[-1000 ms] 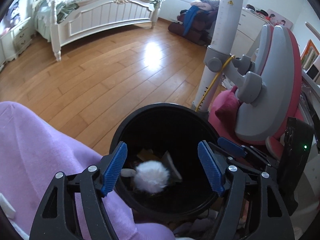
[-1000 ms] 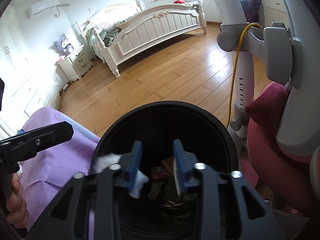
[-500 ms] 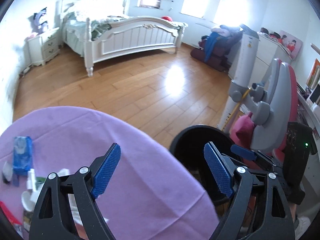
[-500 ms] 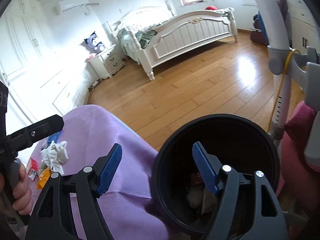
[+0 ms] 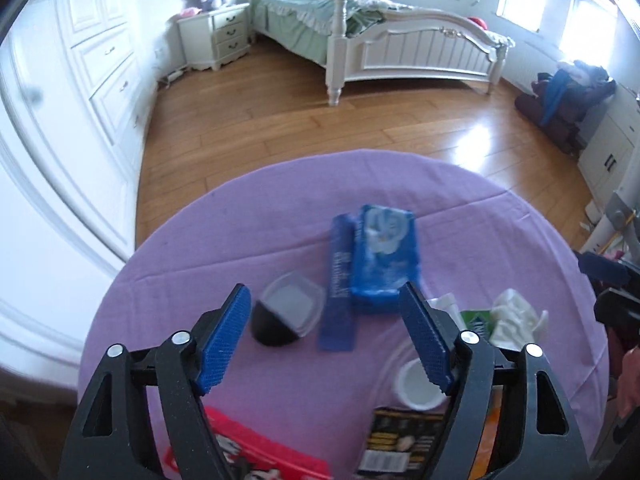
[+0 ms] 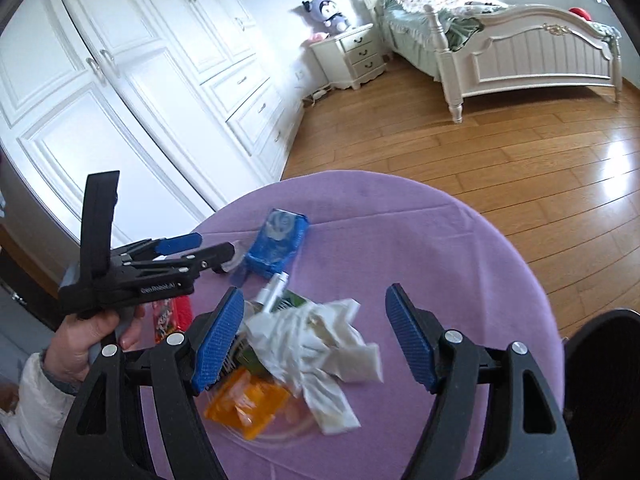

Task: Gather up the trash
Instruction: 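Grasp the clear black-bottomed cup with the left tool while the right tool grasps the blue wipes packet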

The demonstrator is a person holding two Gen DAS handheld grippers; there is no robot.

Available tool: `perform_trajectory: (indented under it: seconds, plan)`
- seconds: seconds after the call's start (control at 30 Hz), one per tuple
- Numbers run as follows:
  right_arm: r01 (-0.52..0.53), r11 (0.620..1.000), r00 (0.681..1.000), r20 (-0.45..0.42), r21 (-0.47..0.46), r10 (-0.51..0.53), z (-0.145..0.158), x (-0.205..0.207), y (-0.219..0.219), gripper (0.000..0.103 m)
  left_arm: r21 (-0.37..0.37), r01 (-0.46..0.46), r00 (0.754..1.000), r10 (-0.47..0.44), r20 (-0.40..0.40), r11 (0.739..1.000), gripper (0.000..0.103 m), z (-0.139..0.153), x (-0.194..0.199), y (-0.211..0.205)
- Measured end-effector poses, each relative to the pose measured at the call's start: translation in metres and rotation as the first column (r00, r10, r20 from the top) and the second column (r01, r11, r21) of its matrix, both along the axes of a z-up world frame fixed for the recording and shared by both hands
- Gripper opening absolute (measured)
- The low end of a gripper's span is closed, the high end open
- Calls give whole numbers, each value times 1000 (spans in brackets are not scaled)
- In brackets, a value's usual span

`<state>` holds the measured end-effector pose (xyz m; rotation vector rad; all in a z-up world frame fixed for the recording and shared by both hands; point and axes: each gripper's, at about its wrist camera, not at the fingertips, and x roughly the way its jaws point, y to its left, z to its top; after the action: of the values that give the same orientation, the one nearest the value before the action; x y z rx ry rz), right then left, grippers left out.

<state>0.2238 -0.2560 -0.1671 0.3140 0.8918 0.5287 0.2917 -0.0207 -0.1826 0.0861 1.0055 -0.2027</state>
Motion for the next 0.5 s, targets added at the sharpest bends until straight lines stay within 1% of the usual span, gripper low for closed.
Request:
perform_trajectory:
  seconds: [0.07, 0.17, 0.23, 0.3, 0.4, 0.43, 0.47, 0.5]
  plan:
    - [-23, 1000, 999, -38, -19, 22, -4, 22, 23, 73, 13, 6, 999, -6, -33, 1000, 63, -6, 8, 18]
    - [-45, 999, 993, -113, -26, 42, -16, 50, 49, 73, 23, 34, 997, -32, -75, 999, 59, -15, 19, 30]
    - [-41, 998, 987, -157, -55, 32, -26, 67, 60, 73, 41, 58, 995, -54, -86, 997, 59, -21, 24, 32]
    - [-46, 995, 981, -194, -83, 29, -36, 82, 72, 73, 34, 80, 992, -76, -99, 996, 59, -27, 27, 32]
    - [-49, 992, 975, -220, -114, 23, -43, 92, 83, 73, 25, 110, 988, -107, -108, 994, 59, -34, 28, 27]
    - [-54, 990, 974, -227, -127, 24, -45, 94, 87, 73, 30, 113, 988, -109, -112, 993, 55, -38, 29, 28]
    - [-61, 989, 972, -233, -137, 27, -47, 96, 91, 73, 41, 113, 989, -109, -98, 993, 52, -39, 29, 28]
    - [-66, 985, 975, -221, -157, 30, -47, 96, 95, 74, 39, 110, 990, -106, -94, 993, 52, -40, 29, 29]
